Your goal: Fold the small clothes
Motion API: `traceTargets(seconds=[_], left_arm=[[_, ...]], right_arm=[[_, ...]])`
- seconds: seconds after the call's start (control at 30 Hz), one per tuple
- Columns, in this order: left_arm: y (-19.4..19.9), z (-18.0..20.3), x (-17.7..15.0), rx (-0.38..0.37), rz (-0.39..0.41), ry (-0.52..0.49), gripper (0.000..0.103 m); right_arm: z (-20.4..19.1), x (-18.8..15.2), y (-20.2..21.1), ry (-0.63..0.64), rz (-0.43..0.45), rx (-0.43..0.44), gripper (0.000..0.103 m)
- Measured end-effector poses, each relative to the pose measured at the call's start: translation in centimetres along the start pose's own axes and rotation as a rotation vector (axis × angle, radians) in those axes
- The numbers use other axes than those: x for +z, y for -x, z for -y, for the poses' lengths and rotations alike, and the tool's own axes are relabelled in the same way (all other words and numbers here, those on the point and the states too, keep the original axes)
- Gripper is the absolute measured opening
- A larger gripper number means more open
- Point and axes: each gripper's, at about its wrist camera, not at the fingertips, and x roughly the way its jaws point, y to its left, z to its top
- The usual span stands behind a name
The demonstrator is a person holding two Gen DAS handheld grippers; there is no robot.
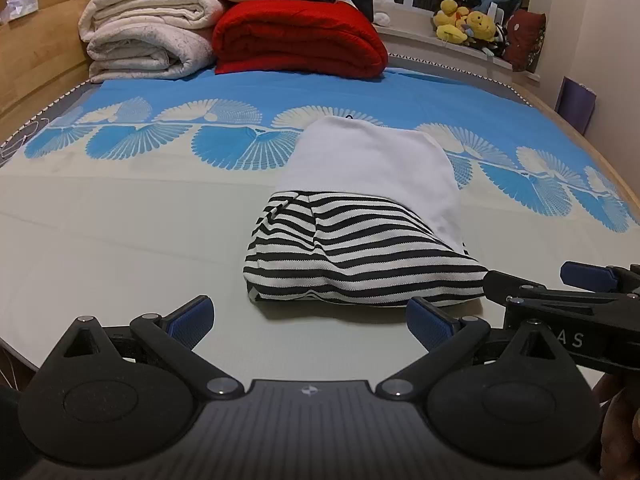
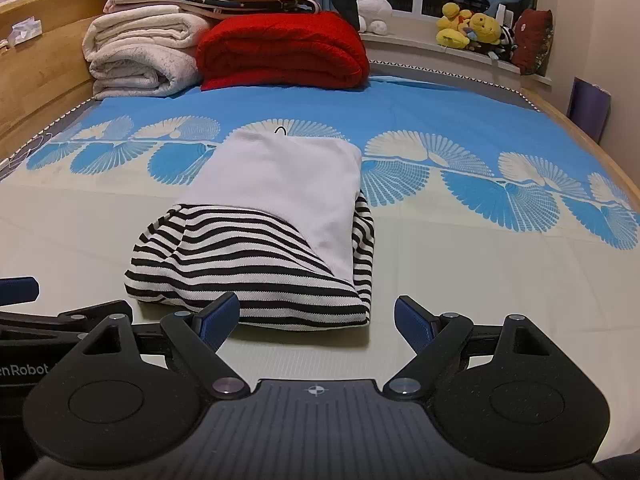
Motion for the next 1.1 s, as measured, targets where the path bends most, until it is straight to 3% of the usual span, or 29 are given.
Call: traceTargets(seconds=[1.1], left_arm=[[-0.46,-0.13,0.0,-0.015,-0.021,0.015,0.102]], right_arm=[[0.02,-0.25,-0.26,-0.01,-0.01,-0.001,0.085]])
